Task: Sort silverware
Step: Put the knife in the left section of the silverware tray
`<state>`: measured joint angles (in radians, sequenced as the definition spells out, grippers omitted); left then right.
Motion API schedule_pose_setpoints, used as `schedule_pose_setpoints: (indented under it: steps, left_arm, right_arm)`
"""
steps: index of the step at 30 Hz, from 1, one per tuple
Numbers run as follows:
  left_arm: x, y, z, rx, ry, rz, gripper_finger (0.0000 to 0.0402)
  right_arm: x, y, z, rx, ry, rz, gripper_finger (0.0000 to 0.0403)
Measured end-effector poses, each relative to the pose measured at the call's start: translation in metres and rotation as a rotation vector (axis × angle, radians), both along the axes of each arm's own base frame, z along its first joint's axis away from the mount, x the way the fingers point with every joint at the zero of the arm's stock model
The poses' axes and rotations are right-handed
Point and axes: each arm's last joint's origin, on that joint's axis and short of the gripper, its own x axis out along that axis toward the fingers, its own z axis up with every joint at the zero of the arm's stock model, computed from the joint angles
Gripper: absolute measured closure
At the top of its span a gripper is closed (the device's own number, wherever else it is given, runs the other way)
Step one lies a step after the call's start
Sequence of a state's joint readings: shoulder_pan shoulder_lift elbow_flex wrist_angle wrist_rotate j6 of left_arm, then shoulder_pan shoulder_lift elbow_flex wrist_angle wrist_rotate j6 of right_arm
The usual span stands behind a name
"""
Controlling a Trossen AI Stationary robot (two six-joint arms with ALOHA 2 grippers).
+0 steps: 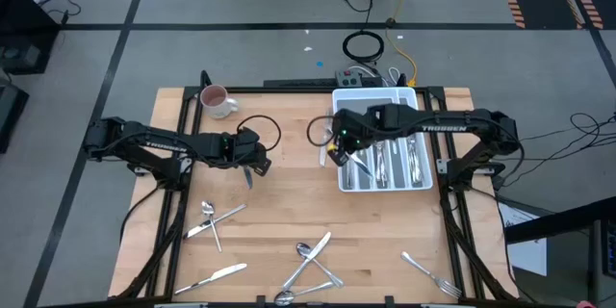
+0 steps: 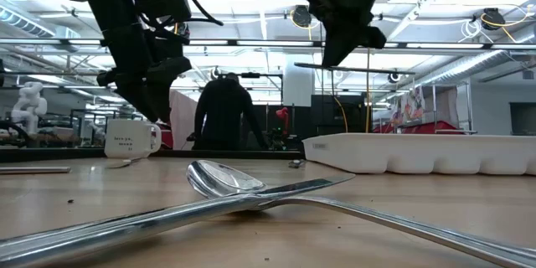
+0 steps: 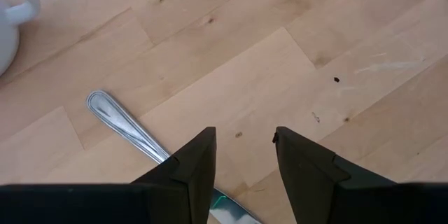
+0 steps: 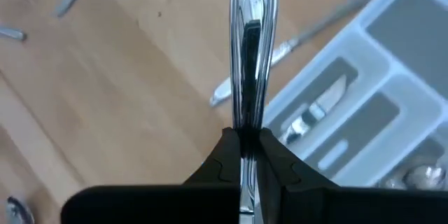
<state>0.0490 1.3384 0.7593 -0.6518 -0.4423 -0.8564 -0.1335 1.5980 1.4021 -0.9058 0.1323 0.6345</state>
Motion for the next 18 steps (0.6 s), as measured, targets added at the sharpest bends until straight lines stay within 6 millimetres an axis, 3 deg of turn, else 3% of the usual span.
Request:
schedule_pose_setpoints:
  steps: [6, 18]
  left_arm:
    - [0.000, 0.000, 0.000, 0.000, 0.000, 0.000, 0.0246]
    - [0.000, 0.000, 0.000, 0.000, 0.000, 0.001, 0.0246]
  right_arm:
    - [0.004, -0.007, 0.002, -0.206, 0.037, 0.367, 0.0402]
    - [-0.012, -0.012, -0.006, -0.477, 0.359, 1.202, 0.0403]
